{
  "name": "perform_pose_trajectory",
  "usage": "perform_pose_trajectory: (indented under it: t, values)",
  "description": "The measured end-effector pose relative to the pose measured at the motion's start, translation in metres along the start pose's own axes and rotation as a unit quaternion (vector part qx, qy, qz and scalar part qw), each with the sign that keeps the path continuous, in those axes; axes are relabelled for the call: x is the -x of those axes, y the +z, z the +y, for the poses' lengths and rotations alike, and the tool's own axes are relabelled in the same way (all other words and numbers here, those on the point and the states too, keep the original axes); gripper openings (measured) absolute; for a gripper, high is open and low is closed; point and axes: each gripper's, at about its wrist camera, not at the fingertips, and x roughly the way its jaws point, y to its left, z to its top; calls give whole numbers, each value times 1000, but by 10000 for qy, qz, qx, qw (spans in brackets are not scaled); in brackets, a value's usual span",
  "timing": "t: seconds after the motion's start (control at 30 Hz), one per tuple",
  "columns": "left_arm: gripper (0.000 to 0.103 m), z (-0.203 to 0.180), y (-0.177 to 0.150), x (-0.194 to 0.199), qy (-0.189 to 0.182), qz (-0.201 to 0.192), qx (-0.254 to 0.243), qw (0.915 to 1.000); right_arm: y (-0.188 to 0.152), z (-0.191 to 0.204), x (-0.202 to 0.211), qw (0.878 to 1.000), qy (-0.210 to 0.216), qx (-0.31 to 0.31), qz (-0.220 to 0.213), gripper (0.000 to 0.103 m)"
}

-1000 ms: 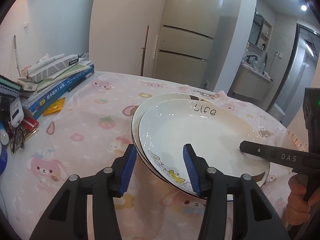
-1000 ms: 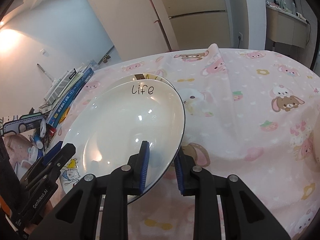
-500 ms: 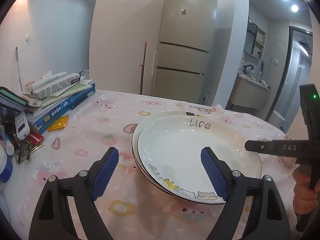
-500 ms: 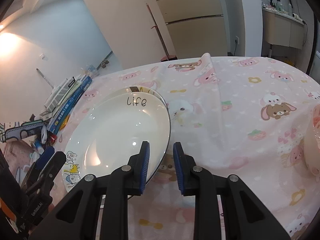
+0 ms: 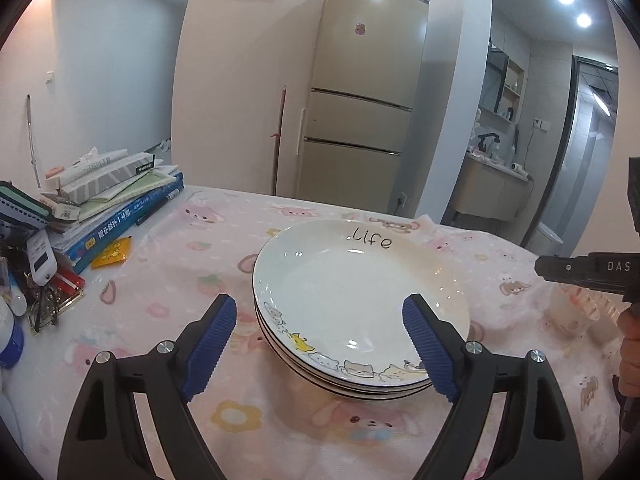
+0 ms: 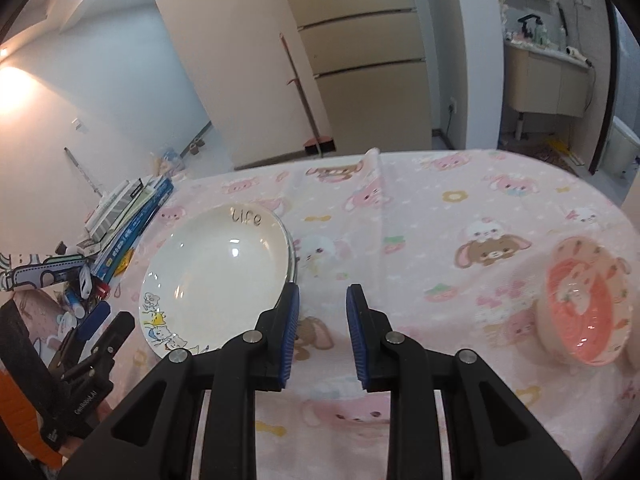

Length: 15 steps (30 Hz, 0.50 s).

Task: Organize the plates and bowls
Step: 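Withdraw both open grippers up from the plate stack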

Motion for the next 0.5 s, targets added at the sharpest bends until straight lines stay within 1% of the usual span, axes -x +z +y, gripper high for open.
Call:
perform_pose_trajectory:
  t: [0.1, 0.17, 0.4, 0.5]
  values:
    - [87, -4, 4, 14, 110, -104, -127, 9998, -1, -2, 10, 9999, 95, -45, -35, 24]
    - [87, -8, 4, 25, 103, -182, -180, 9996, -4, -1, 16, 9999, 88, -8, -80, 24]
    - [87, -36, 15, 69, -24, -622, -391, 9973, -15, 7, 48, 9989, 15, 238, -394, 26]
    - [87, -48, 21, 85, -182, -768, -368, 9962, -18, 5, 68, 9979, -38, 290, -584, 27]
